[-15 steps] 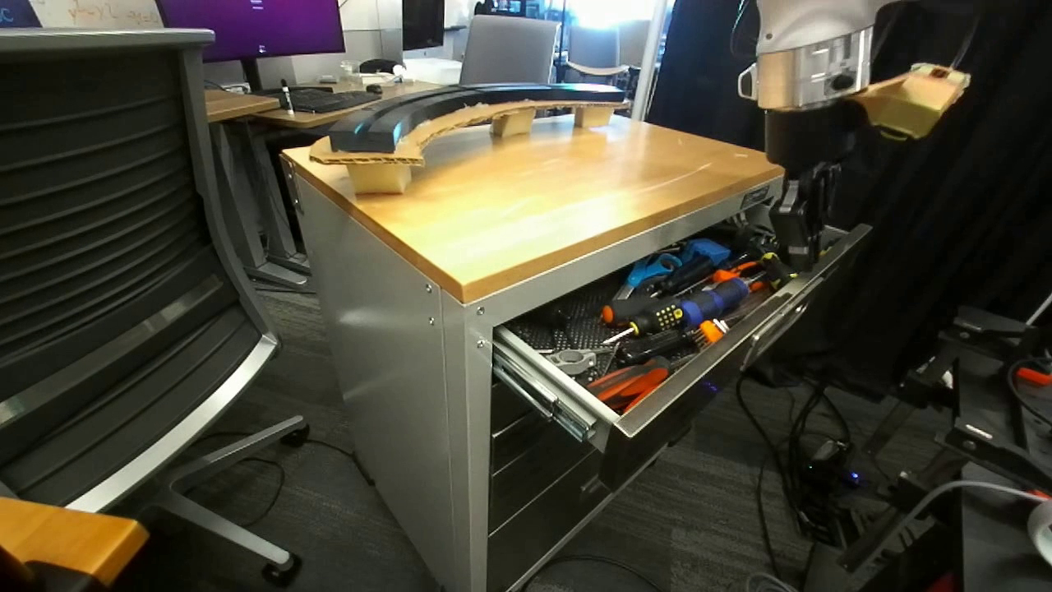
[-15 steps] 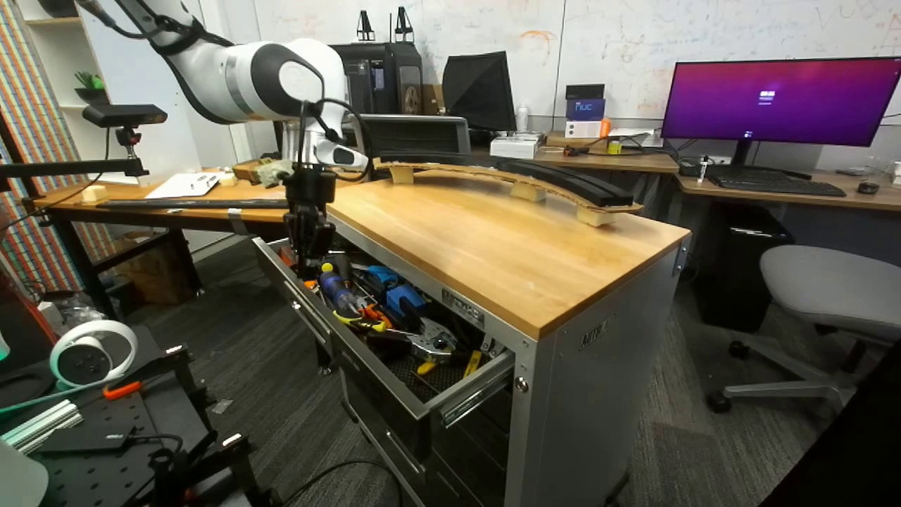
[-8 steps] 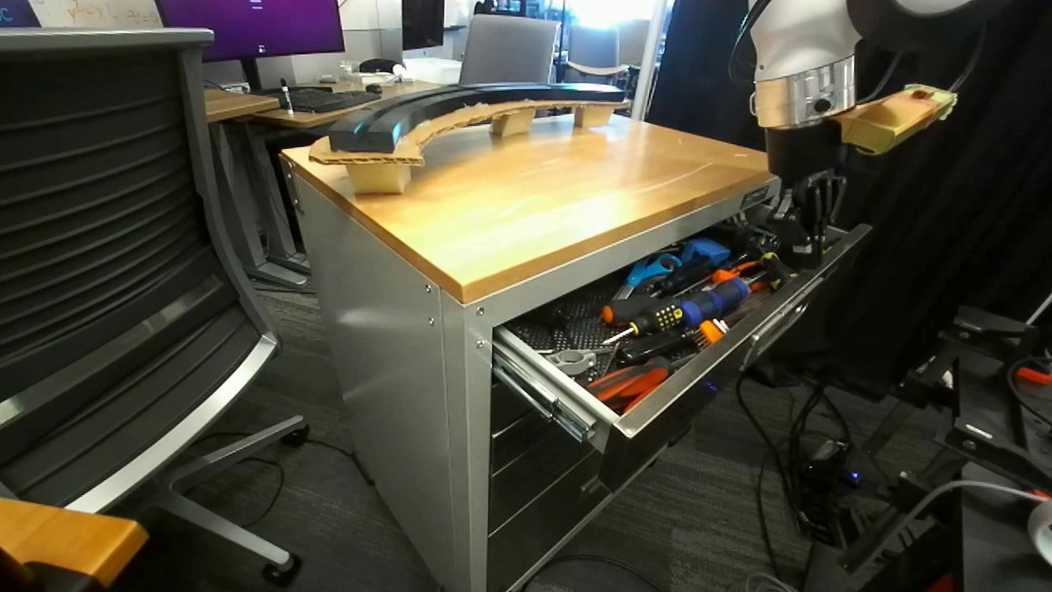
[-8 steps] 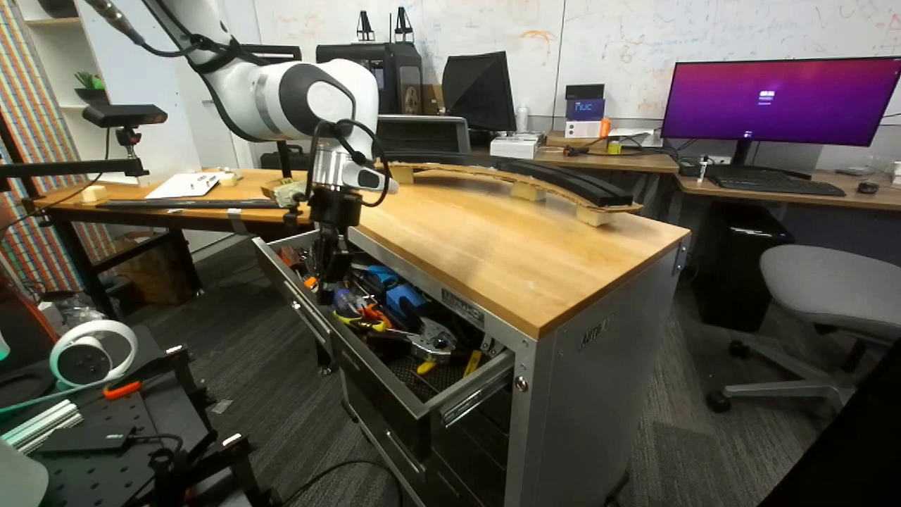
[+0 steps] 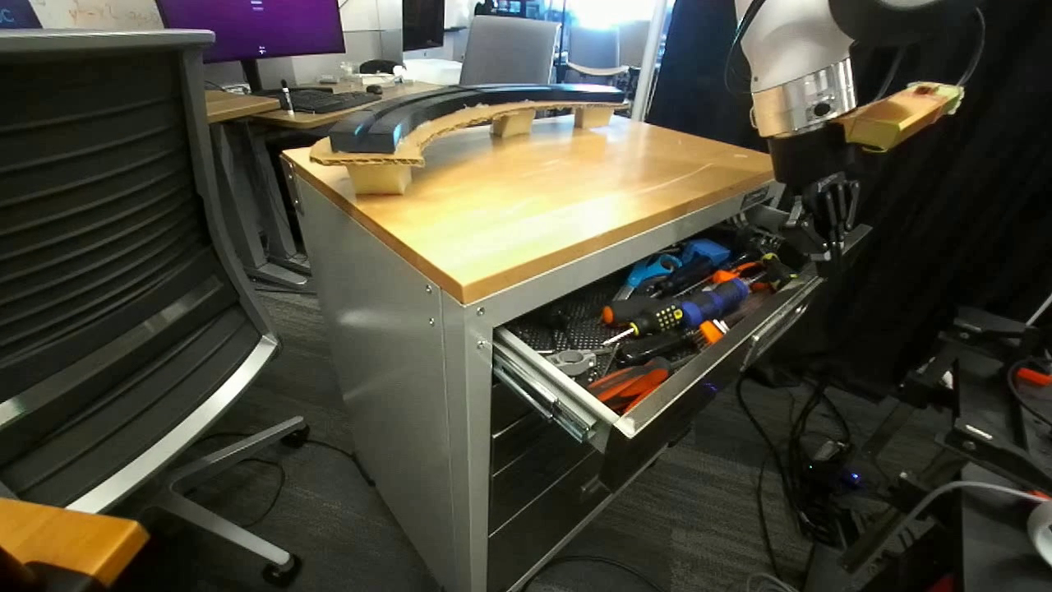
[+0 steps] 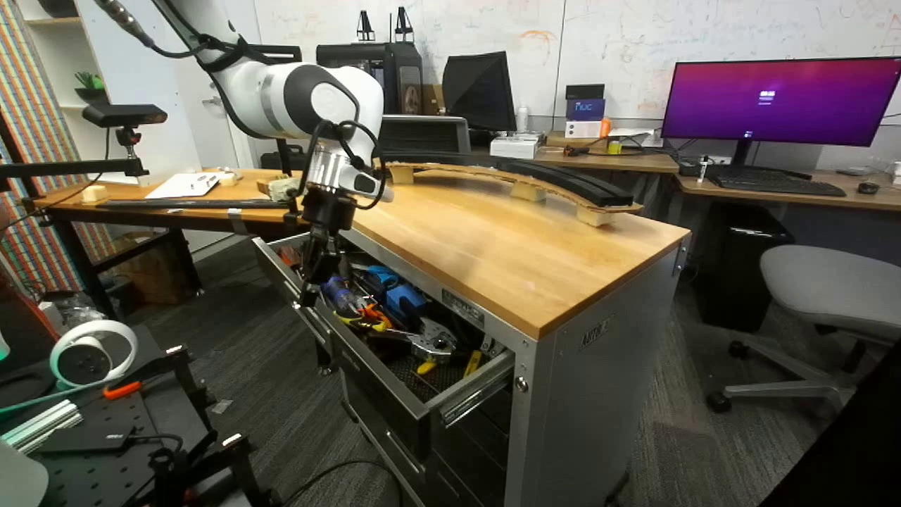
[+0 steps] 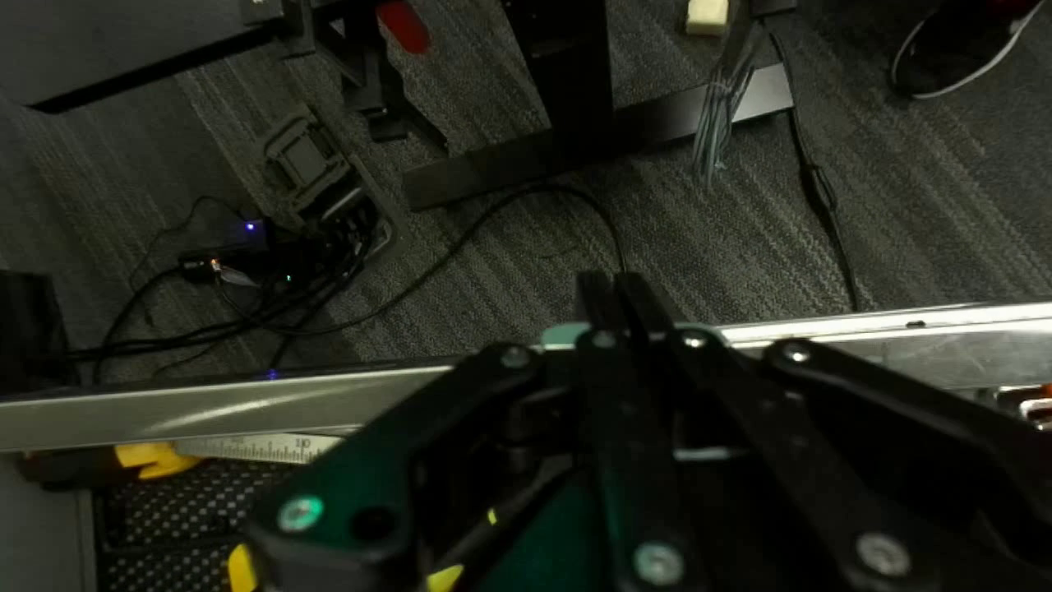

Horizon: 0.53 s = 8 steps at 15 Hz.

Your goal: Put the screwdriver in the open drawer and close the drawer

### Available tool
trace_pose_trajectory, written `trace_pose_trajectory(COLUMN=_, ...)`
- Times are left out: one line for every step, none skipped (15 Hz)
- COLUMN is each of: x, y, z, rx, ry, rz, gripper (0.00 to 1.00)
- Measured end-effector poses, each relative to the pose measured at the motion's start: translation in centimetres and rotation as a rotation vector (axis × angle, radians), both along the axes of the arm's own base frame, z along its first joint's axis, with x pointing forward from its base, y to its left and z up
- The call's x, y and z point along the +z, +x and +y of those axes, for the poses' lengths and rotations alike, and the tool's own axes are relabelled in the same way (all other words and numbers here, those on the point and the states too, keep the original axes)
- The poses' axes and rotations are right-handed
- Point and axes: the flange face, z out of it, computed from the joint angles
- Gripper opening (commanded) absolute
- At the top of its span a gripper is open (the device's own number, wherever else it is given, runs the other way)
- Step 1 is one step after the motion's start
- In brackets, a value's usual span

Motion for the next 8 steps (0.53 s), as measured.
trace_pose_trajectory(x=0.1, y=0.0, z=0.1, rx=0.002, ry=-0.001, rz=0.008, gripper=0.08)
trace_pose_trajectory(x=0.2, y=0.0, z=0.2, rx=0.003, ry=-0.002, rz=0.012, gripper=0.07)
trace_pose_trajectory(x=0.1, y=0.0, z=0.2, rx=0.004, ry=-0.002, rz=0.014, gripper=0.08)
trace_pose_trajectory(x=0.0, y=0.0, z=0.2, rx=0.005, ry=-0.002, rz=0.017, gripper=0.08)
trace_pose_trajectory(x=-0.3, y=-0.1, z=0.3, rx=0.006, ry=-0.002, rz=0.02, gripper=0.09)
trace_pose_trajectory(x=-0.6, y=-0.1, z=0.3, rx=0.006, ry=-0.003, rz=0.025, gripper=0.08)
trace_pose_trajectory(x=-0.9, y=-0.2, z=0.3, rx=0.007, ry=-0.003, rz=0.03, gripper=0.08)
trace_pose_trajectory(x=-1.3, y=-0.2, z=0.4, rx=0.009, ry=-0.002, rz=0.033, gripper=0.07)
